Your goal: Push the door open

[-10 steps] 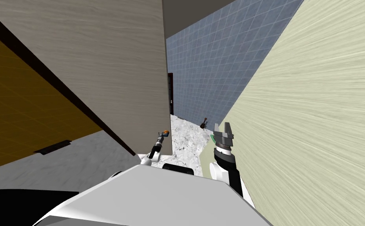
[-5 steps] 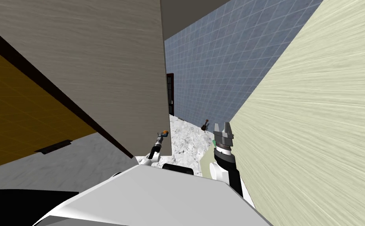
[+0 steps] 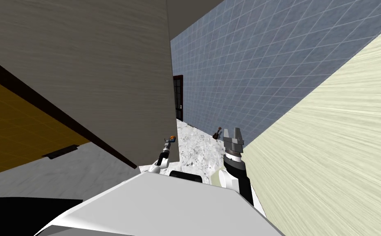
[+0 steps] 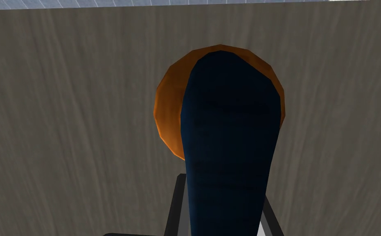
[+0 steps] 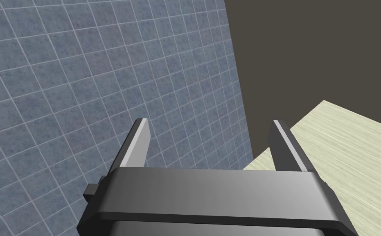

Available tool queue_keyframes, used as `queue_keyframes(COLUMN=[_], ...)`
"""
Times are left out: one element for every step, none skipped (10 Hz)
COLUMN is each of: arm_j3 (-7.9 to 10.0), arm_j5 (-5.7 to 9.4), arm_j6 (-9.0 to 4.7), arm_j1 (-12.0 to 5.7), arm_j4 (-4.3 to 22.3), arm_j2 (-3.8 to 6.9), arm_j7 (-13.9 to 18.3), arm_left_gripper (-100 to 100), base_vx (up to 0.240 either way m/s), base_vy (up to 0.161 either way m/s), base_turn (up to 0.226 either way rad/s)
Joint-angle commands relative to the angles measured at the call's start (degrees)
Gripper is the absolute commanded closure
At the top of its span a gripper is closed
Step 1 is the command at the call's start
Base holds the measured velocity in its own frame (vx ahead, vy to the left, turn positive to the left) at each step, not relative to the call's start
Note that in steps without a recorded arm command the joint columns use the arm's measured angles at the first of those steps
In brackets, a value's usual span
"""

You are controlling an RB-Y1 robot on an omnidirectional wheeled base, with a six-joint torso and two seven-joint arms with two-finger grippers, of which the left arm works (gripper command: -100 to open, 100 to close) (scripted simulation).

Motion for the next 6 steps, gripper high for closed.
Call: queue_keyframes(arm_j3=[1.05,1.47,1.28,2.42,2.92,3.49], arm_j5=[0.48,0.69,0.59,1.27,1.58,1.93], arm_j6=[-0.17,-0.24,-0.35,-0.59,-0.66,-0.73], arm_j1=[-0.12,-0.19,-0.25,-0.38,-0.41,-0.44], arm_j4=[-0.6,-0.7,0.0,-0.1,-0.1,-0.2], arm_j2=[-1.39,-2.44,-1.67,-0.38,0.02,0.32], arm_j7=[-1.5,-2.1,-1.6,-2.4,-2.8,-3.2], arm_left_gripper=[100,100,100,100,100,100], base_vx=[0.208,0.187,0.081,0.107,0.175,0.205], base_vy=[-0.026,-0.042,-0.015,-0.016,-0.042,-0.037], base_turn=[0.141,0.113,0.034,0.009,0.036,0.044])
